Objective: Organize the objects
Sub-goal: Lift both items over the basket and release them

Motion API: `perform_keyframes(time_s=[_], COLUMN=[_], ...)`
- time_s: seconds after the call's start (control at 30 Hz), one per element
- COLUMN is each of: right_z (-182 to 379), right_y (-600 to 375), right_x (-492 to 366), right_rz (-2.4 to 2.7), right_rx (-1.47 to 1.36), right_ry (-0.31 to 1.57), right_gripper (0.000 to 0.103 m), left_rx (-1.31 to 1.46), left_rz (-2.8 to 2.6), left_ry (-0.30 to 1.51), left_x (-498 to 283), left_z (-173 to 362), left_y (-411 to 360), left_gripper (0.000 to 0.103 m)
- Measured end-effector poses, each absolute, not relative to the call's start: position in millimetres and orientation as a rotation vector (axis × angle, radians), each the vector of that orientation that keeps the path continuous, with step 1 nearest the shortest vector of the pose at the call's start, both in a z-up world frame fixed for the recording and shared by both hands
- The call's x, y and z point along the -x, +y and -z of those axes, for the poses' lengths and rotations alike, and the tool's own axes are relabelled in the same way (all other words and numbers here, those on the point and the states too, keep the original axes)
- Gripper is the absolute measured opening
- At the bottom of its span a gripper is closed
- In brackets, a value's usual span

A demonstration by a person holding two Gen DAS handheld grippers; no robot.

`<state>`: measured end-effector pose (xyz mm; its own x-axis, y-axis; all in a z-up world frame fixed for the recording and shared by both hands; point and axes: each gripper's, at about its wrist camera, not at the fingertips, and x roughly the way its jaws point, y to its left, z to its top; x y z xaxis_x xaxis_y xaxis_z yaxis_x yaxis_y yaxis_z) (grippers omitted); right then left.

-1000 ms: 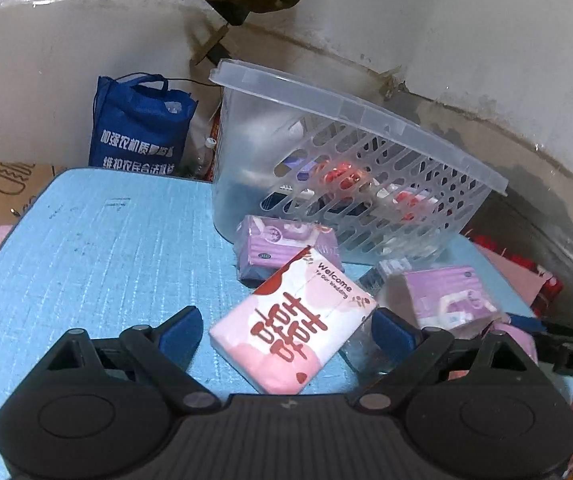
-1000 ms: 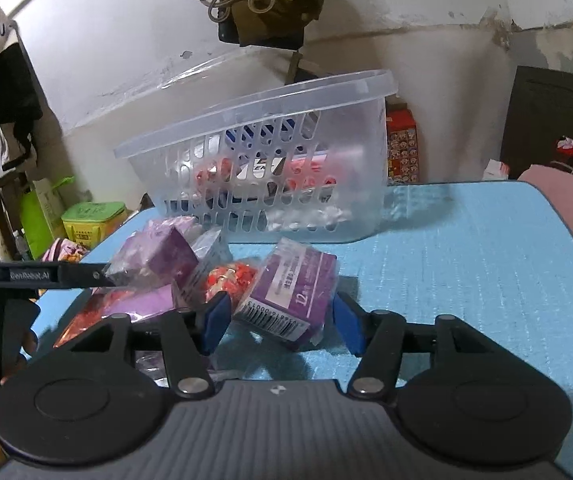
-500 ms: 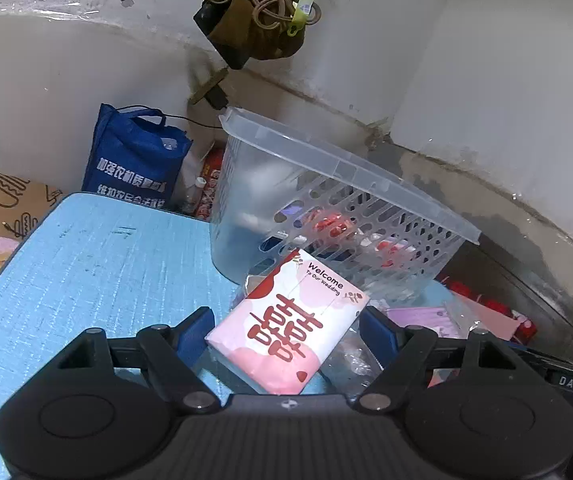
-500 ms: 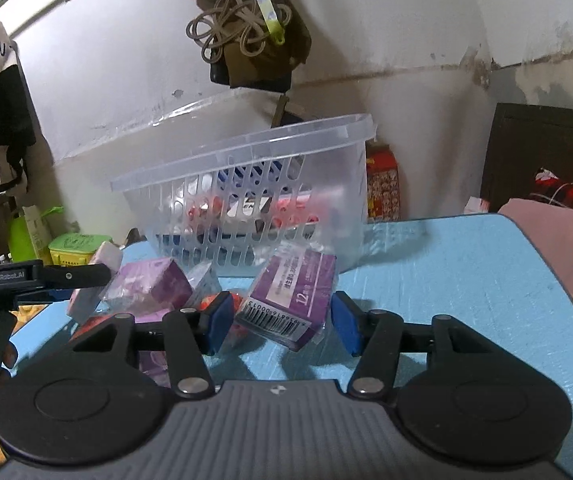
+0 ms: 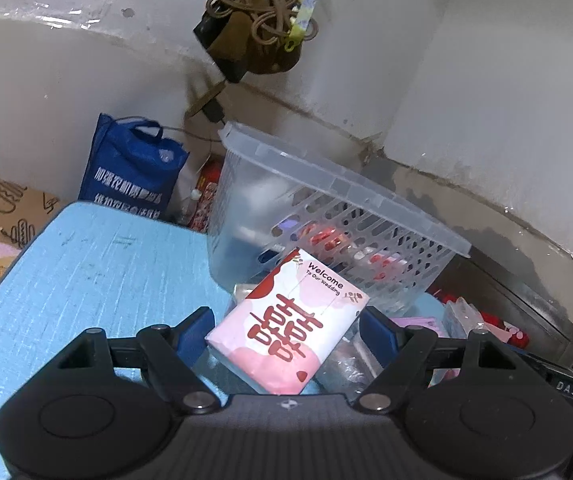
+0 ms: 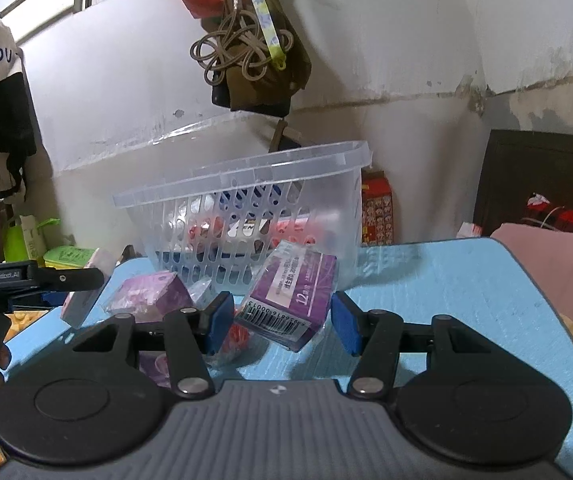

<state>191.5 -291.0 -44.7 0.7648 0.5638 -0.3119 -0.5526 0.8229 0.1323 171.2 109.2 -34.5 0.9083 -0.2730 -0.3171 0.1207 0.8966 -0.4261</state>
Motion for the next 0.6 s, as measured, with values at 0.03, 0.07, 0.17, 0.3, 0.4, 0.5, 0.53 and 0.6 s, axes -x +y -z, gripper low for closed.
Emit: perform_keyframes(time_s=[0.03,0.07,0.17,0.3,0.4,0.5,0.53,0.6], right_z=[44,43,40,27,8,-22,-35,-56], right_y=[-291,-291,-293,-299,-304,-298,-292,-276], right_x=[-191,-191,-189,-176,-170,-177,-184,-200], right_rz=[-0.606,-0.603,-0.585,-0.563,-0.585,-0.606,-0.619,-0.637], right_rx=[-0.031,-0.03,-0.03,-0.021,-0.047,-0.045,-0.033,0.012], right_ry=[0.345,0.34,0.335,0.287,0.246,0.213,0.204,0.191], right_gripper=[0.057,0.057,0.057,0.057,0.057,0.057,0.057,0.057], left_rx=[0.406,0.404,0.39,0.383,0.371,0.363,0.357,0.346], left_rz=[0.209,0.209,0.211,0.215,0.221,0.24,0.248,0.287], left_ry=[0.373,0.369,0.35,0.302,0.252,0.222,0.216,0.198], left_x=[-170,-169,-165,-149,-142,-152,-161,-184], left_z=[33,32,28,11,-15,-47,-59,-84], left_y=[109,108,107,110,113,112,110,105], left_gripper=[0.082,0.082,0.082,0.082,0.082,0.082,0.082,0.082])
